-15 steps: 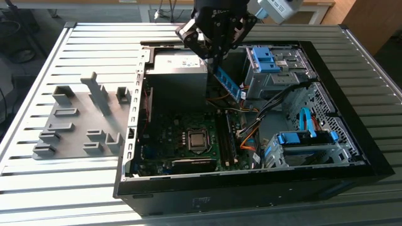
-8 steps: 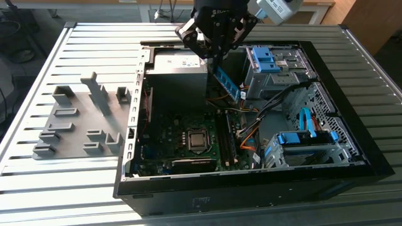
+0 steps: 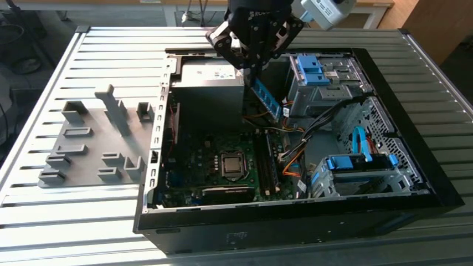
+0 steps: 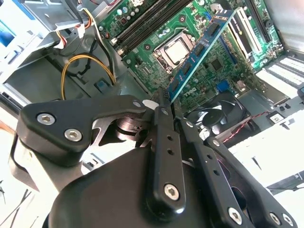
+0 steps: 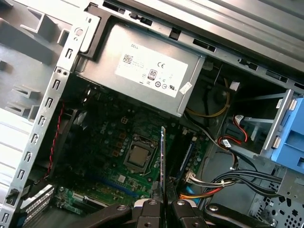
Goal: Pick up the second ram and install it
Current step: 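Insert the second ram into the second slot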
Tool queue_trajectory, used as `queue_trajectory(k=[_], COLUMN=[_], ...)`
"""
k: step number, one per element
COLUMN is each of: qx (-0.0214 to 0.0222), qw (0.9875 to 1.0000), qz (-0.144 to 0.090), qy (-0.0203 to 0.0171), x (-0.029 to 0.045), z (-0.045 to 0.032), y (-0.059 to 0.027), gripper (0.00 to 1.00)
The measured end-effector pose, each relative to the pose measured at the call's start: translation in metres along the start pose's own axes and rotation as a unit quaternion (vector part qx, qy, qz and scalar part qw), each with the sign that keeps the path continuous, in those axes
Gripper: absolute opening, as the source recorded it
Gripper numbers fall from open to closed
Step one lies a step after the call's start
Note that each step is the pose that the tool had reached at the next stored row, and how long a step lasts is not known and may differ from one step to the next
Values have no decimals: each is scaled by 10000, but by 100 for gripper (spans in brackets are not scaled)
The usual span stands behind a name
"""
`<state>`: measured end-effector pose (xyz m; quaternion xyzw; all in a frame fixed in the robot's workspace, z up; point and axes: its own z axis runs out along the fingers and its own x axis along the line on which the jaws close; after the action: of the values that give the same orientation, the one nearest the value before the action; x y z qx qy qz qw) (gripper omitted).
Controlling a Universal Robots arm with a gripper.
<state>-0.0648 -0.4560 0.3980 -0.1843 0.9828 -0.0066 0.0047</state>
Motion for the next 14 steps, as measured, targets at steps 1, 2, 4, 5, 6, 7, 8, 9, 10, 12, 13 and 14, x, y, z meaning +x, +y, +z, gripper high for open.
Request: queue_trajectory(k=[1,2,4,5,6,7,8,9,10,12,13,14], qx=[0,1,1,1,1,1,1,1,1,1,1,2], qw=[10000,10000,10000,10000,10000,9999,9999,9999,9999,9998,9998,9998], qz=[15,32,65,83,99,115,129,144,158,187,200,212], qy=[0,1,1,1,1,2,2,2,2,3,3,3], x=[0,0,0,0,0,0,0,0,0,0,0,0], z=[0,0,0,0,0,0,0,0,0,0,0,0], y=[0,0,0,0,0,0,0,0,0,0,0,0], gripper=[14,14,14,14,14,14,14,14,14,14,14,14])
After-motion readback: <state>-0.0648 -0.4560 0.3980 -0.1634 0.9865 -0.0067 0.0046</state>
